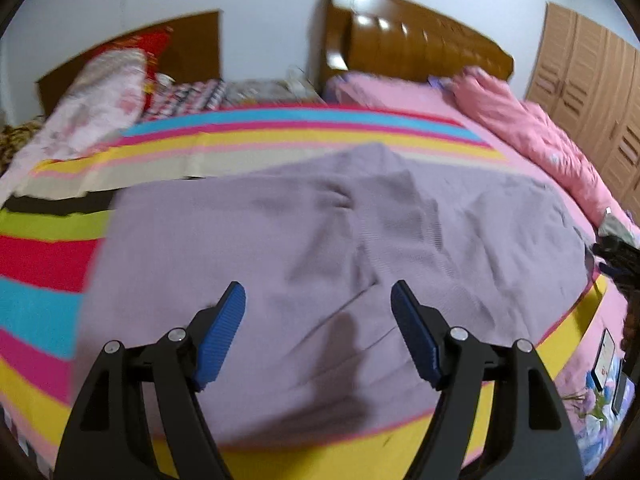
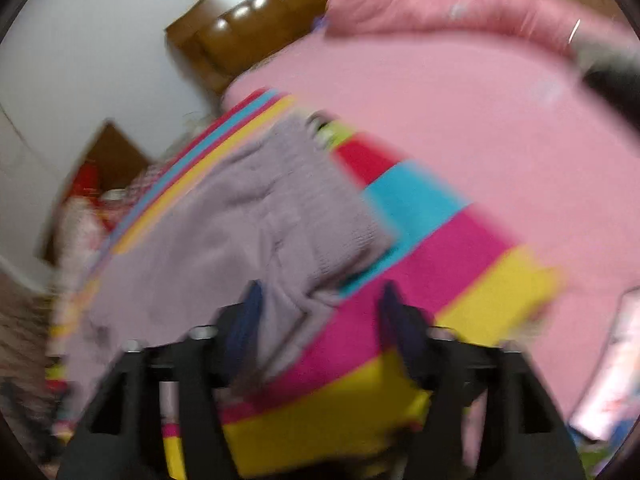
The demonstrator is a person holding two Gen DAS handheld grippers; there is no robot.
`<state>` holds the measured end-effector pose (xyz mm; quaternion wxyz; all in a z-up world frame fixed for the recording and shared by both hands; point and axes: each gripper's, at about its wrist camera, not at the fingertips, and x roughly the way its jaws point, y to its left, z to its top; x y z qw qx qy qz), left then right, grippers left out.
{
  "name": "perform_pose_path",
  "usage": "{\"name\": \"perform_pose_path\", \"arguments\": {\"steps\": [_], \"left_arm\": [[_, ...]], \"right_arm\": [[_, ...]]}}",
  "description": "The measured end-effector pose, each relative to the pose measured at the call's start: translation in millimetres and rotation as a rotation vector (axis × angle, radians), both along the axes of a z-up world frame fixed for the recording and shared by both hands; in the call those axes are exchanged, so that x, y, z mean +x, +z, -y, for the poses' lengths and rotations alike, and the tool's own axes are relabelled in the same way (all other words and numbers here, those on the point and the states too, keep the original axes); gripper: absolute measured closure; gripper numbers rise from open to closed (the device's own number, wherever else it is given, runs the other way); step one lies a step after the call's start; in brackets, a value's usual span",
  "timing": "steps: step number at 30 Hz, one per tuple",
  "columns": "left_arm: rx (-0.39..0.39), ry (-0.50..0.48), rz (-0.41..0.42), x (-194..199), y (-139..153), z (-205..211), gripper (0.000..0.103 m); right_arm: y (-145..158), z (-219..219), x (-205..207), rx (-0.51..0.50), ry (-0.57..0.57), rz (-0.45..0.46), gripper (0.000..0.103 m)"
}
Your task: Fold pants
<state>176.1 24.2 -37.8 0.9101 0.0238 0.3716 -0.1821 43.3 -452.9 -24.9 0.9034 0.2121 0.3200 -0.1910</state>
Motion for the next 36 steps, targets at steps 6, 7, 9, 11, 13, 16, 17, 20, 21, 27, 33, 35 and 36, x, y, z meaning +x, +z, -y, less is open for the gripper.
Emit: {"name": "perform_pose_path", "arguments": {"steps": [6,7,9,11,13,16,17,20,21,27,33,35,36], "left_arm": [[0.074,0.046,0.029,-28.6,-15.0,-35.7,0.028],[0.1,0.046,0.02,-29.0,-20.0,-34.8,0.028],[0.116,0.048,0.03,-30.9,-22.0,-33.9,0.027],[0.117,0.043,0.016,-29.9,-24.9,-36.2,0.025],[0.141,0.048,0.03,-32.9,-23.7,-39.0,0.024],[0.143,0.059,0.044,-36.8,-18.8,-48.6,0.024],[0.137,0.067,0.045,-38.1,-18.1,-51.5,0.023],[0.099,0.098,0.045,-39.2,-15.3,-64.0,0.021],[0.081,0.102,0.043,-38.8,-14.8,-68.0,0.021],[0.08,0.135,0.041,-32.9,-16.7,-80.2,0.019],[0.063,0.141,0.039,-35.6,-14.6,-83.8,0.017],[0.07,0.14,0.044,-37.7,-11.7,-84.9,0.017],[0.076,0.144,0.051,-39.7,-9.7,-86.1,0.017]], "right_arm": [[28.9,-172.8,39.7,-0.252,0.704,0.087,0.063],[25.5,-197.5,47.5,-0.3,0.781,0.084,0.066],[14.5,-238.3,63.5,-0.373,0.912,0.071,0.07],[-3.4,-270.2,81.9,-0.426,1.044,0.03,0.073],[-19.2,-288.4,90.4,-0.544,1.099,-0.015,0.073],[-33.6,-303.6,88.1,-0.742,1.174,-0.052,0.074],[-35.3,-306.9,83.4,-0.79,1.202,-0.049,0.074],[-38.3,-308.1,76.8,-0.876,1.236,-0.061,0.074],[-39.7,-308.4,75.3,-0.904,1.25,-0.065,0.074],[-45.1,-319.2,69.9,-1.071,1.285,-0.062,0.074],[-52.5,-334.8,70.3,-1.254,1.291,-0.016,0.094],[-37.3,-335.7,63.6,-1.264,1.258,0.049,0.094],[-26.2,-333.8,59.2,-1.242,1.242,0.074,0.094]]}}
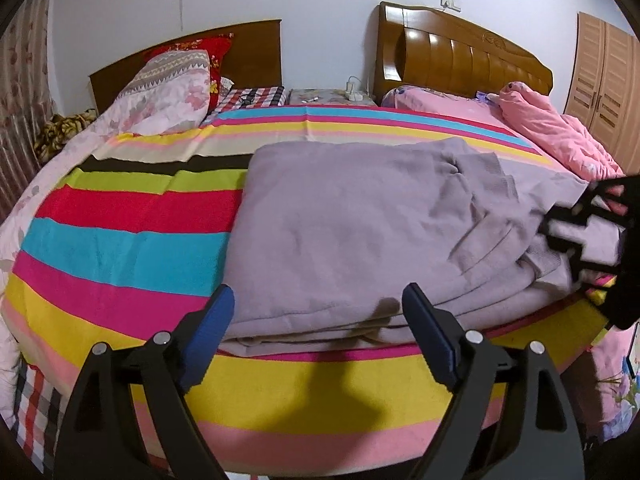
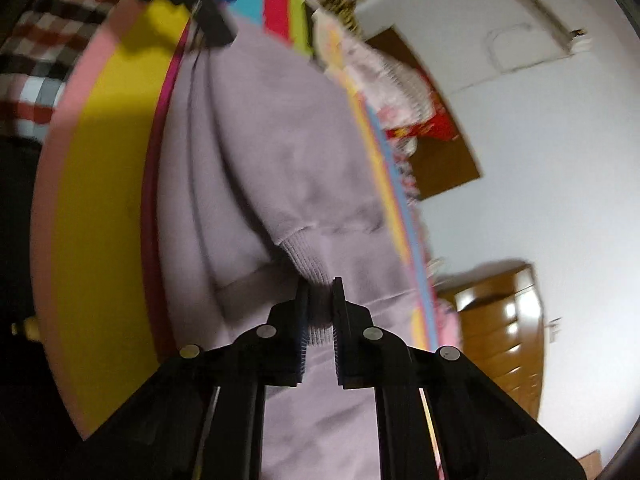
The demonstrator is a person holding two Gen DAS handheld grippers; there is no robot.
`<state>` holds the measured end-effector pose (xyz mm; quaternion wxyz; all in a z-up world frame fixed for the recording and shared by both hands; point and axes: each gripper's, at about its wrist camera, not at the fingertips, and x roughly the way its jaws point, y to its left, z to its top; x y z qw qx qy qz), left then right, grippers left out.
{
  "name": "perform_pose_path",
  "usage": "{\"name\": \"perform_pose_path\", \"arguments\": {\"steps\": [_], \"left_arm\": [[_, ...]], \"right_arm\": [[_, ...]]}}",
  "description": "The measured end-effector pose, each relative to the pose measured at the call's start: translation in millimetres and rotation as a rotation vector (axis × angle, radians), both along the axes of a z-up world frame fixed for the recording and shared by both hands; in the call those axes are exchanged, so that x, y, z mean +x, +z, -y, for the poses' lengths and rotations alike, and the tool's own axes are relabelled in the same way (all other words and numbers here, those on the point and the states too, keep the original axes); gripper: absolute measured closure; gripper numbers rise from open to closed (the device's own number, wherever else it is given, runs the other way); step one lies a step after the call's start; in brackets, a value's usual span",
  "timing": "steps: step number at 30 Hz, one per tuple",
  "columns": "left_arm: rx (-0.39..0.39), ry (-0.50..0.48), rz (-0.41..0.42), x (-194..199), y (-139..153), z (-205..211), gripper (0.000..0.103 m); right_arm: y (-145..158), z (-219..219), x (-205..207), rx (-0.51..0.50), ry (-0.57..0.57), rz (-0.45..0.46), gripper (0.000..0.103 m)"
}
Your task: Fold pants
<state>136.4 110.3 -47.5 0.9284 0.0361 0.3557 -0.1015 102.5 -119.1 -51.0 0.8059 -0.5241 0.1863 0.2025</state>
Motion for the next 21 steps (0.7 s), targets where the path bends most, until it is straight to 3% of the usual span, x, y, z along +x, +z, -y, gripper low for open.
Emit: {"name": "perform_pose_path", "arguments": {"steps": [3,7,12,13,15,18,19,21], "left_arm": [[-0.012,0.015,0.007,-3.1,4.0,-7.1,0.016],[-0.038,0.03,-0.011,2.2,1.5,-15.1,0.015],[0.022,0.023,-0.017,7.2,4.8,-8.3,0.015],[0.038,0.023,-0.003,4.5,9.0,-7.3,0.015],[0.04,0.024,0.007,1.8,14.1,-9.2,0.015],[0.019,0.016,0.012,6.4,23.5,-12.3,0.011],[0.012,0.001,0.013,12.8,26.9,-9.7,0.009],[0.032,-0.024,-0.003,29.5,29.6,3.2,0.005]], "right_arm": [[8.2,7.0,-13.8,0.038,-0.005,-0.028,0.094],[-34.6,11.0,-15.7,0.001,-0.023,-0.119,0.094],[-29.3,10.1,-9.7,0.035,-0.057,-0.143,0.088],[-23.7,14.2,-9.0,0.057,-0.072,-0.196,0.087],[-5.3,26.0,-4.6,0.175,-0.094,-0.322,0.085],[24.6,43.4,7.6,0.426,-0.128,-0.412,0.082],[33.3,47.2,15.6,0.52,-0.152,-0.416,0.077],[38.1,47.7,32.7,0.624,-0.206,-0.394,0.055]]}}
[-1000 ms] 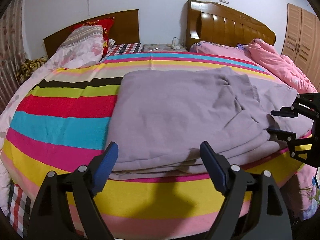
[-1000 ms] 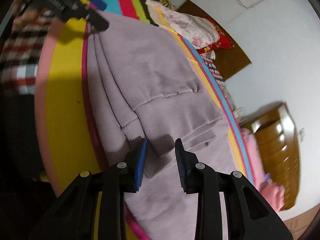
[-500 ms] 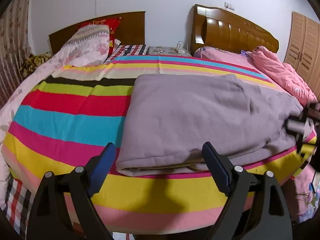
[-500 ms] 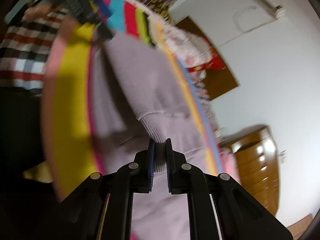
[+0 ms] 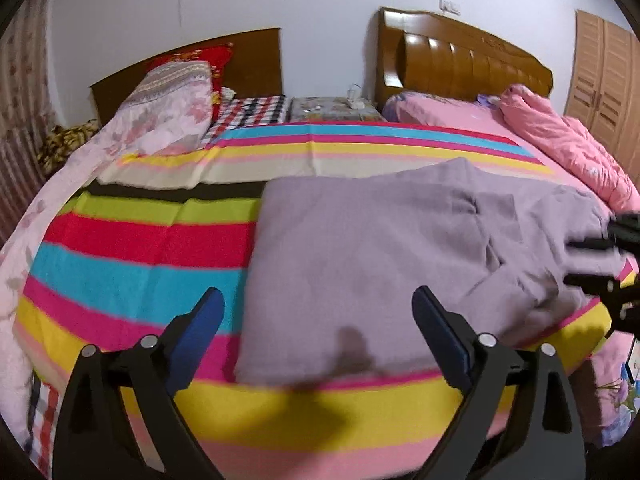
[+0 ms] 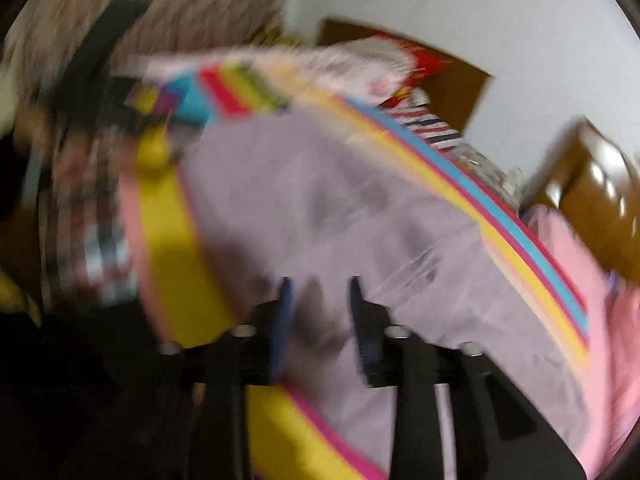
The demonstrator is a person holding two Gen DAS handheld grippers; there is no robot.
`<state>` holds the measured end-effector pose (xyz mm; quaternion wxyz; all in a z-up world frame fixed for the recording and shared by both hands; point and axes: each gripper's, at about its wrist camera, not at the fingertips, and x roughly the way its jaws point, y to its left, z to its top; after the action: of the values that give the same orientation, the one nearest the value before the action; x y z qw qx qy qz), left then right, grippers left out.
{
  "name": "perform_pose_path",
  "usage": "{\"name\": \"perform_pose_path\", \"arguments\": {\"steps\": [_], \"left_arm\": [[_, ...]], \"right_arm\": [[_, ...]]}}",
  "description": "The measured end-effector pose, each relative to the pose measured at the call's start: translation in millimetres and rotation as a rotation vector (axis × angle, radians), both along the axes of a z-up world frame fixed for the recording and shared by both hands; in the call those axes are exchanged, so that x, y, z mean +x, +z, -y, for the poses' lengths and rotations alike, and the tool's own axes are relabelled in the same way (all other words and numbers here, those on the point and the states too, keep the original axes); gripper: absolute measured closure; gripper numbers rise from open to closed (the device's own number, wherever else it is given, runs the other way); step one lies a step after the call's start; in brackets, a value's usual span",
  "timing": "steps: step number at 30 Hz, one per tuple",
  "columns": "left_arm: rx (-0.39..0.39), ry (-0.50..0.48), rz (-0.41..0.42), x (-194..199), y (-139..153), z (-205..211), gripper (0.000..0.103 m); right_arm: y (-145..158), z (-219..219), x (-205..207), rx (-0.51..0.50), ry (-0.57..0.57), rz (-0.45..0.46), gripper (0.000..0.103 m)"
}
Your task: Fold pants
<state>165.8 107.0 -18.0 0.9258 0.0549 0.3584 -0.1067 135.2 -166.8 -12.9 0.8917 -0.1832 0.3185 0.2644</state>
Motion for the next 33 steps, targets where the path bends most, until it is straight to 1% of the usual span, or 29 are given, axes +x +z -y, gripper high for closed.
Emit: {"name": "perform_pose_path", "arguments": {"steps": [1,3,5,6,7,8,10,11,12,13,14,15,16,17,18,19,20,22,23,24,27,30,31,32,33], "left_arm": [[0.01,-0.008,-0.008,7.2,-0.3,5.8,0.004],[0.035,-0.014,-0.054,33.4,-8.6,20.7,0.004],[0.076,0.0,-0.135,57.0,-24.4,29.8,0.004],[0.108,0.019,-0.185,65.5,-35.4,32.1,0.003],[0.123,0.028,-0.224,69.8,-44.8,32.5,0.001],[0.097,0.034,-0.206,67.6,-47.3,29.1,0.001],[0.074,0.021,-0.214,66.1,-48.3,23.9,0.001],[0.077,0.019,-0.221,65.5,-47.7,22.7,0.001],[0.086,0.033,-0.226,64.4,-44.8,22.0,0.001],[0.108,0.08,-0.219,60.8,-37.0,21.2,0.003],[0.118,0.095,-0.192,56.8,-30.4,22.2,0.003],[0.117,0.082,-0.145,49.3,-20.5,26.2,0.003],[0.108,0.053,-0.091,39.1,-9.2,33.2,0.002],[0.1,0.037,-0.061,33.2,-2.9,39.1,0.002],[0.089,0.026,-0.036,29.0,1.8,46.5,0.002],[0.067,0.007,-0.014,25.1,5.5,59.2,0.002],[0.053,-0.018,-0.011,25.5,7.5,68.7,0.002],[0.033,-0.083,0.001,25.0,8.5,95.0,0.002],[0.043,-0.11,0.012,25.7,6.9,112.7,0.002],[0.059,-0.13,0.011,26.7,4.8,126.3,0.002],[0.113,-0.179,-0.008,35.1,-6.2,165.2,0.002],[0.177,-0.185,-0.093,47.7,-29.3,186.0,0.002],[0.194,-0.179,-0.124,50.2,-39.0,188.2,0.001],[0.135,-0.17,-0.123,49.0,-41.7,181.4,0.001],[0.08,-0.165,-0.167,52.5,-46.0,173.5,0.001]], "right_arm": [[-2.2,-4.3,17.8,0.013,-0.049,0.001,0.054],[-10.1,-16.3,48.5,0.012,-0.105,-0.042,0.053],[-24.1,-27.7,74.2,-0.004,-0.127,-0.096,0.053],[-34.5,-32.9,83.0,-0.046,-0.133,-0.137,0.052],[-44.5,-33.3,89.7,-0.059,-0.137,-0.18,0.05],[-43.9,-26.7,91.0,-0.011,-0.146,-0.207,0.047],[-41.9,-11.6,89.0,0.053,-0.154,-0.269,0.047],[-38.8,-4.4,82.9,0.068,-0.166,-0.272,0.048],[-29.8,9.6,70.0,0.091,-0.211,-0.241,0.047],[-23.4,23.6,56.1,0.129,-0.246,-0.208,0.046],[-14.0,42.9,41.1,0.189,-0.285,-0.173,0.046],[-6.8,64.9,26.6,0.25,-0.335,-0.136,0.046],[0.1,97.1,2.4,0.335,-0.425,-0.088,0.045],[2.2,125.3,-18.0,0.401,-0.514,-0.059,0.039],[-0.2,158.7,-42.6,0.478,-0.619,-0.042,0.037],[-5.2,187.9,-61.4,0.543,-0.7,-0.044,0.037],[-14.7,219.7,-83.3,0.619,-0.783,-0.064,0.037],[-28.6,259.3,-106.3,0.694,-0.887,-0.095,0.037],[-37.0,276.2,-115.1,0.71,-0.933,-0.124,0.037],[-42.5,286.1,-118.4,0.721,-0.953,-0.141,0.038],[-53.5,308.1,-115.8,0.766,-0.948,-0.171,0.038],[-60.9,316.0,-98.8,0.752,-0.929,-0.214,0.039],[-66.5,318.1,-92.8,0.736,-0.95,-0.254,0.039],[-68.0,320.9,-86.1,0.739,-0.948,-0.277,0.038],[-68.3,321.4,-82.3,0.734,-0.935,-0.281,0.038]]}}
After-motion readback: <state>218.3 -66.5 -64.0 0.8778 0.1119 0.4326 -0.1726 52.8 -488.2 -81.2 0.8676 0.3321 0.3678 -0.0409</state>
